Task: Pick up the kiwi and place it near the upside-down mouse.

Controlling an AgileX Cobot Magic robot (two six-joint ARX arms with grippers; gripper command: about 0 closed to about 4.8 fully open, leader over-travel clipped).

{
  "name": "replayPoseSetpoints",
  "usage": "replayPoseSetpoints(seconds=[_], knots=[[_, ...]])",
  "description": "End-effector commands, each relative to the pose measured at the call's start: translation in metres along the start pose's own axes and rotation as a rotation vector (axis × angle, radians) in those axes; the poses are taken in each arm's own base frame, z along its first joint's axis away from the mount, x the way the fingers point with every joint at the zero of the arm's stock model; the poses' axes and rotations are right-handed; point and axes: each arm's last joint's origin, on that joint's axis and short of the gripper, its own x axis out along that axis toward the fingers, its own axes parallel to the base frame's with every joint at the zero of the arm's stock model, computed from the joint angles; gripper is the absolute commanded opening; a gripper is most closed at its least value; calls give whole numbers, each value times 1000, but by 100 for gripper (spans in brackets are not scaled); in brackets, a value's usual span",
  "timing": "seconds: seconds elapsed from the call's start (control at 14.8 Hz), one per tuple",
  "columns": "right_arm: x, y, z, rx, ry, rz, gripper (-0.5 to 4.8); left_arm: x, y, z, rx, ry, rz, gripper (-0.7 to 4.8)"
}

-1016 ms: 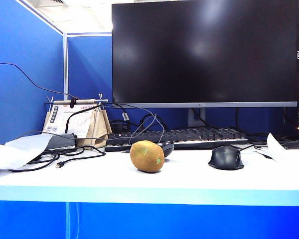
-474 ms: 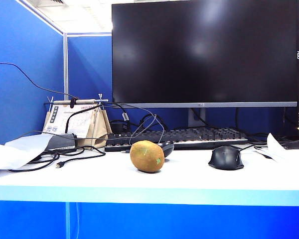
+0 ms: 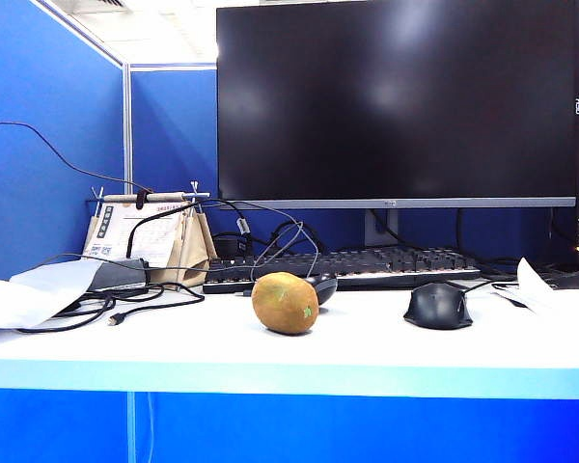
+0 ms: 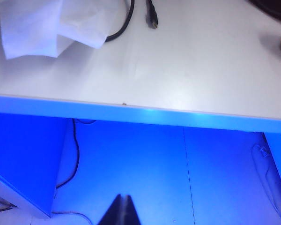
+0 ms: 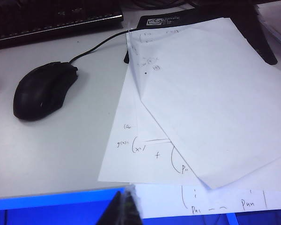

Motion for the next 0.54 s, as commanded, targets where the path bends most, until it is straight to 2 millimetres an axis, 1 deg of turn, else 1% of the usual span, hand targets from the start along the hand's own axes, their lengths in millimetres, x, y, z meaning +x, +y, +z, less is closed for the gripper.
replayPoseSetpoints(seconds=[0.07, 0.54], knots=[[1, 0, -2, 18, 5, -2, -5, 0, 0, 1, -6, -6, -3, -5], [1, 0, -2, 20, 3, -2, -5, 0, 0, 1, -6, -6, -3, -5]])
